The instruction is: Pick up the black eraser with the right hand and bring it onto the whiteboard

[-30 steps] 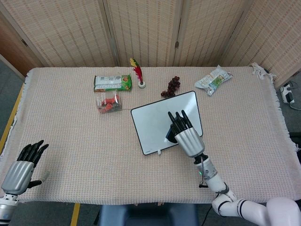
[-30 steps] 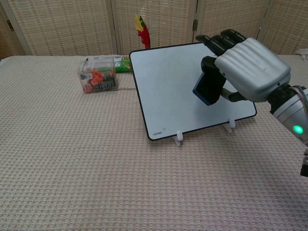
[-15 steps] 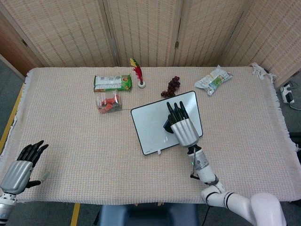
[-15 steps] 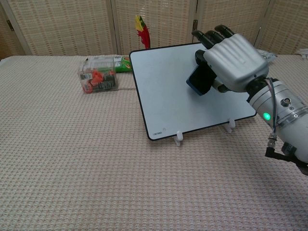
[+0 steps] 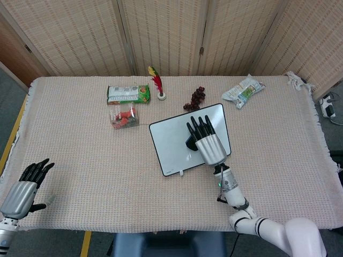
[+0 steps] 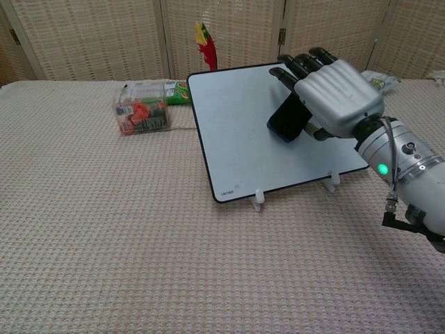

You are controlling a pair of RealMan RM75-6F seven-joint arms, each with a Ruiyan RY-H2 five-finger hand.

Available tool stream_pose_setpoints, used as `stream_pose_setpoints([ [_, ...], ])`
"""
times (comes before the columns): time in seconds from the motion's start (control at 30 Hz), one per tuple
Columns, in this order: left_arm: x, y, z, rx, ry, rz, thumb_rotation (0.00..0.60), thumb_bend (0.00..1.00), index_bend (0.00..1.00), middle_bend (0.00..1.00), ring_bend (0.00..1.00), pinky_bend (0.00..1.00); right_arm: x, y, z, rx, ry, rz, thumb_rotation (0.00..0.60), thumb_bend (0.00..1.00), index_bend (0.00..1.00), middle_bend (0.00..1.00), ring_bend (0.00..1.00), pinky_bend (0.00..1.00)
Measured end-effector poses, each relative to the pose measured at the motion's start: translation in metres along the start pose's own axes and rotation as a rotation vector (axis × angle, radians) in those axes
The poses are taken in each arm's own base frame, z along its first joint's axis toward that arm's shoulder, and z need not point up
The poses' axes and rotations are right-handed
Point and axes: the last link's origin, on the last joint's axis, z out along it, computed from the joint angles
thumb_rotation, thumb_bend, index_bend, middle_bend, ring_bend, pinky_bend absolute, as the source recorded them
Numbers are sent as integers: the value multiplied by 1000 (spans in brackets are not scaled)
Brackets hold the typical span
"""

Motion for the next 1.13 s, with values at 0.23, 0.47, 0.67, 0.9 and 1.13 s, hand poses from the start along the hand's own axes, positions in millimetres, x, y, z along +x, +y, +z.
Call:
stream_pose_setpoints([
  [0.23, 1, 0, -1, -1, 5, 5, 600, 348, 0, 0, 0, 2, 10, 7, -12, 7, 6, 41, 600, 353, 0, 0, 34, 0],
  [0.47, 0, 1, -1, 1, 14, 27, 600, 348, 0, 0, 0, 2, 30, 30, -53, 8, -28, 119, 600, 353, 0, 0, 8, 0],
  [0.67, -1, 4, -2, 5, 41, 71, 600, 348, 0, 0, 0, 0, 42, 75, -125, -52, -179, 182, 600, 353, 0, 0, 0, 0],
  [0.9, -4, 11, -5, 0, 79, 130, 600, 348, 0, 0, 0, 0, 52, 121, -208, -179, -281, 232, 600, 353, 0, 0, 0, 0],
  [1.13, -7, 15, -7, 13, 103, 167, 600, 347, 0, 0, 0, 0, 64, 125, -235, -156, -266, 270, 600, 353, 0, 0, 0, 0],
])
